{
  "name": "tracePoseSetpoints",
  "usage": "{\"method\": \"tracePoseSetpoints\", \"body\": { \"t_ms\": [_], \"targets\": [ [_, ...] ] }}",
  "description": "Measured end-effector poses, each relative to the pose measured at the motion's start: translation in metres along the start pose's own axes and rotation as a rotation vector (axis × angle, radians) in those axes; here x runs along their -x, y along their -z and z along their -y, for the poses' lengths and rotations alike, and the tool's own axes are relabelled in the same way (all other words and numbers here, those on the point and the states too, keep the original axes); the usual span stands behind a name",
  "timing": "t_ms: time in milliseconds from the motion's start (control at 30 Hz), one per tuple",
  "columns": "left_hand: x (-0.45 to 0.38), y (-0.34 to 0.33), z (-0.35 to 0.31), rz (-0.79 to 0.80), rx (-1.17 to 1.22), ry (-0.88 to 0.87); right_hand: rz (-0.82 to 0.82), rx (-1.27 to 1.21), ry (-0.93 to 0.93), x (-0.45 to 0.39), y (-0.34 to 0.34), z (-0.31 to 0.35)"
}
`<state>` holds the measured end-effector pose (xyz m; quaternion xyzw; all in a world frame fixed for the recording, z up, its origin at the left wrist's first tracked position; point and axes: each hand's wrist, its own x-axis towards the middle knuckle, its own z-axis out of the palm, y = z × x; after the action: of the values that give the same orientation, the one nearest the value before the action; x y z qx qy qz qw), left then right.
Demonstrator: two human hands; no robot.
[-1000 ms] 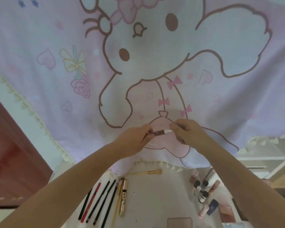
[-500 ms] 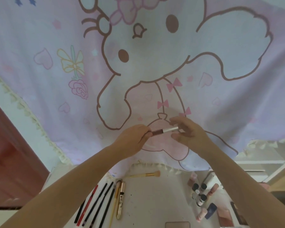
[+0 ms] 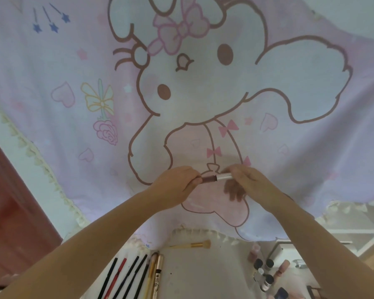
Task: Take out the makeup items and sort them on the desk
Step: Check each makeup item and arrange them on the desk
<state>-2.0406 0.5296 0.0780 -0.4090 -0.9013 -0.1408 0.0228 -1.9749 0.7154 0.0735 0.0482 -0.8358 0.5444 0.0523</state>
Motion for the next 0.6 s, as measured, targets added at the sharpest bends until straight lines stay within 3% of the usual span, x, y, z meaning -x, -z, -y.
{"method": "tracePoseSetpoints", "body": {
  "t_ms": [100, 200, 300, 400, 467, 600],
  "targets": [
    [0.0, 0.003, 0.0, -0.005, -0.023, -0.024, -0.04, 0.24, 0.034, -0.002, 0.001, 0.002],
    [0.002, 0.001, 0.002, -0.039, 0.004, -0.019, -0.033, 0.038, 0.102, 0.003, 0.004, -0.003],
    [0.004, -0.003, 0.004, -0.043, -0.002, -0.022, 0.018, -0.055, 0.044, 0.006, 0.003, -0.004],
    [0.005, -0.007, 0.002, -0.023, -0.009, -0.045, 0.017, 0.149, -0.048, 0.006, -0.001, -0.008],
    [0.005, -0.009, 0.0, -0.011, -0.004, -0.062, -0.016, 0.213, -0.002, 0.007, -0.002, -0.012],
    [0.004, -0.012, 0.002, -0.023, 0.047, -0.061, 0.028, -0.046, 0.099, 0.01, 0.005, -0.019]
  ]
}}
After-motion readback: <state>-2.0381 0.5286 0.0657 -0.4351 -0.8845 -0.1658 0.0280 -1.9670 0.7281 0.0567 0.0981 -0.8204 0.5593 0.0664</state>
